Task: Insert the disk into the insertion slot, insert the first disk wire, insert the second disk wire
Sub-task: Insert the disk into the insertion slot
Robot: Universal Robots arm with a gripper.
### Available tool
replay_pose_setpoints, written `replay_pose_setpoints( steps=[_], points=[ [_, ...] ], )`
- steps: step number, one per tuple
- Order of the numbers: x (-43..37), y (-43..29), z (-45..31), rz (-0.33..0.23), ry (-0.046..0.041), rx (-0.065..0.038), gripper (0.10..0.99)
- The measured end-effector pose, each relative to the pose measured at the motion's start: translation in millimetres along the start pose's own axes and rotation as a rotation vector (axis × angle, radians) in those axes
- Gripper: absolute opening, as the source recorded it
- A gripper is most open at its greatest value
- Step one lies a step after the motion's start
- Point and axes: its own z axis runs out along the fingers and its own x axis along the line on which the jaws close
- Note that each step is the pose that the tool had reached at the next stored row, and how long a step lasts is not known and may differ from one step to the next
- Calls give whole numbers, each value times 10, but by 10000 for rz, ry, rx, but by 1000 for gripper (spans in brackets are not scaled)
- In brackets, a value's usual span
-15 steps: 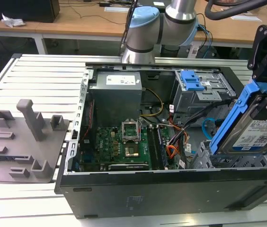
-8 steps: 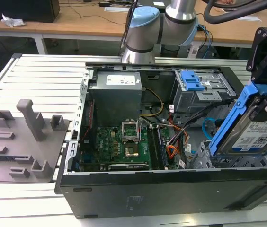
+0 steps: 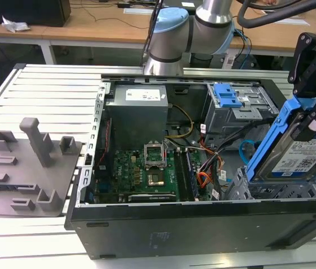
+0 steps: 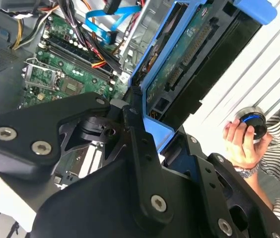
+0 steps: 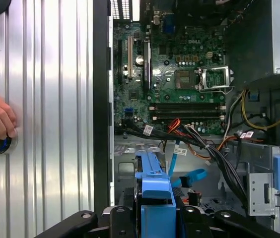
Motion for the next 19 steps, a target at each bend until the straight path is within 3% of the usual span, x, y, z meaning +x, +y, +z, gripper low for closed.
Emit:
replay_pose_setpoints(
  steps=[6,19],
  points=[
    [-126,-31,42,0,0,0,369],
    [-129,-45,232,0,5,-1,369]
  ],
)
